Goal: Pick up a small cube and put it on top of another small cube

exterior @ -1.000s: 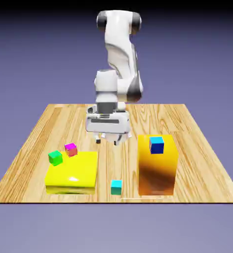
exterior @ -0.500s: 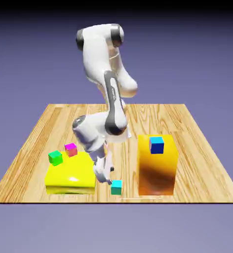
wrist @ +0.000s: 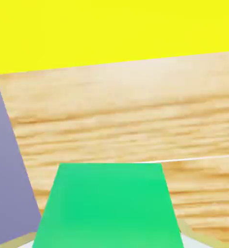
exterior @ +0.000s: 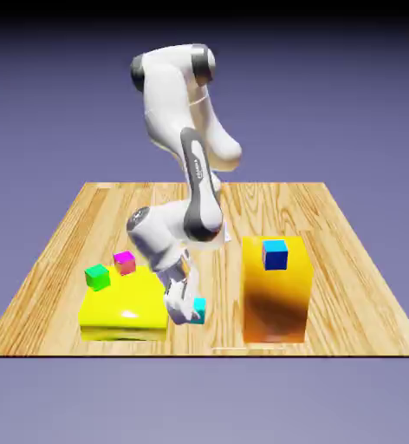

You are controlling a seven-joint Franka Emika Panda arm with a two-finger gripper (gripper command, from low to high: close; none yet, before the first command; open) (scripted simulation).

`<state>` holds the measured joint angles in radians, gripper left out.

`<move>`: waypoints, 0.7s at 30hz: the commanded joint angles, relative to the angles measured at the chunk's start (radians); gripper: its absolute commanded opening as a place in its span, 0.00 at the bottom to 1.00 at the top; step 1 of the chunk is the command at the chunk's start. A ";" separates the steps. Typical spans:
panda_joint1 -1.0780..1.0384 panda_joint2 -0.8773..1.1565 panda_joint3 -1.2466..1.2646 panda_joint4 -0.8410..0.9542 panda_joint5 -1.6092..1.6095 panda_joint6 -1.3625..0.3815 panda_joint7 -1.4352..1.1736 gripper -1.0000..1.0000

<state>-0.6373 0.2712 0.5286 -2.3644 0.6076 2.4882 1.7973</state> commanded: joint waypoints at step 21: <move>0.232 -0.339 0.049 0.104 0.019 -0.344 0.272 1.00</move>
<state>-0.4055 -0.0681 0.5777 -2.2606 0.6262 2.1442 2.0692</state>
